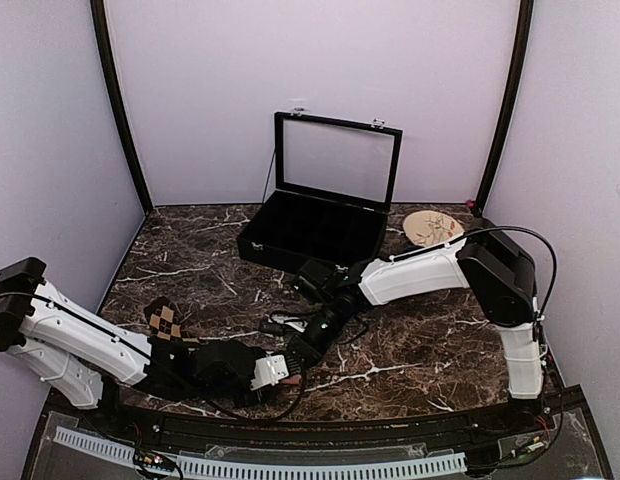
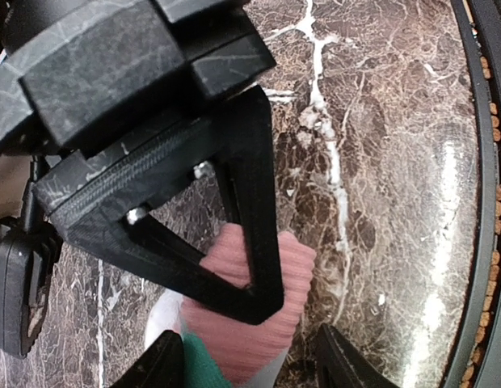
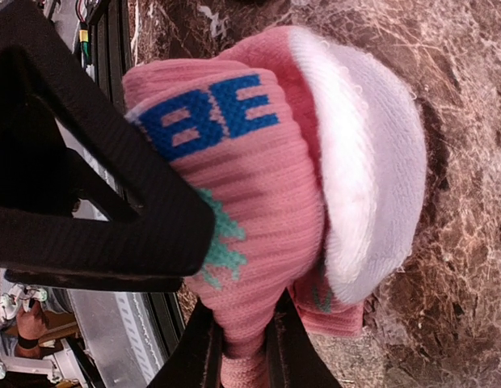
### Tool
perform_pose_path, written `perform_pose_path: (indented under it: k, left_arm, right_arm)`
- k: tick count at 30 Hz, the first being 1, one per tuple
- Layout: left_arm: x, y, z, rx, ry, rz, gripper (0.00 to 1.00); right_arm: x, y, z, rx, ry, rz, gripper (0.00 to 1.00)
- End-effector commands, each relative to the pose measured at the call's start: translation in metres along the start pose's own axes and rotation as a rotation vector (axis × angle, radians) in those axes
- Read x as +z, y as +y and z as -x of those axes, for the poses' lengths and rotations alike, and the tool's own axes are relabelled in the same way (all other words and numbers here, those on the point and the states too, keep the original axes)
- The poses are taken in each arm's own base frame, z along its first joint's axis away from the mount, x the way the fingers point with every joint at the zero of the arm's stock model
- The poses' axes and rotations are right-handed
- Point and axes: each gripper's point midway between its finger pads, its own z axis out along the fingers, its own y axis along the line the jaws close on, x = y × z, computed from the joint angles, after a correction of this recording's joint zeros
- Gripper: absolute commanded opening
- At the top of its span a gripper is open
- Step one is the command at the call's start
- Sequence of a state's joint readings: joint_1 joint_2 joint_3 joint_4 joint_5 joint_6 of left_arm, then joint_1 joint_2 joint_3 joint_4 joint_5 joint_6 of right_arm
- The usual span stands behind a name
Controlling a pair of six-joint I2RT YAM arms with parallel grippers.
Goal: Roll the socks
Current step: Pick up the sock from the center of the board.
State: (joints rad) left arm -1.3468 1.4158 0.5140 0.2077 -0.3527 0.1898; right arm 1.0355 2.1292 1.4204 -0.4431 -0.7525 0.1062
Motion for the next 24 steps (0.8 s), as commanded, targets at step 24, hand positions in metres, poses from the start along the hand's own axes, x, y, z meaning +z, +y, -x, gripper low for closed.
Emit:
perform_pose_path:
  k: [24]
  left_arm:
    - [0.022, -0.014, -0.018, 0.072, 0.105, -0.028, 0.55]
  right_arm:
    - [-0.001, 0.011, -0.047, 0.198, 0.086, 0.171, 0.0]
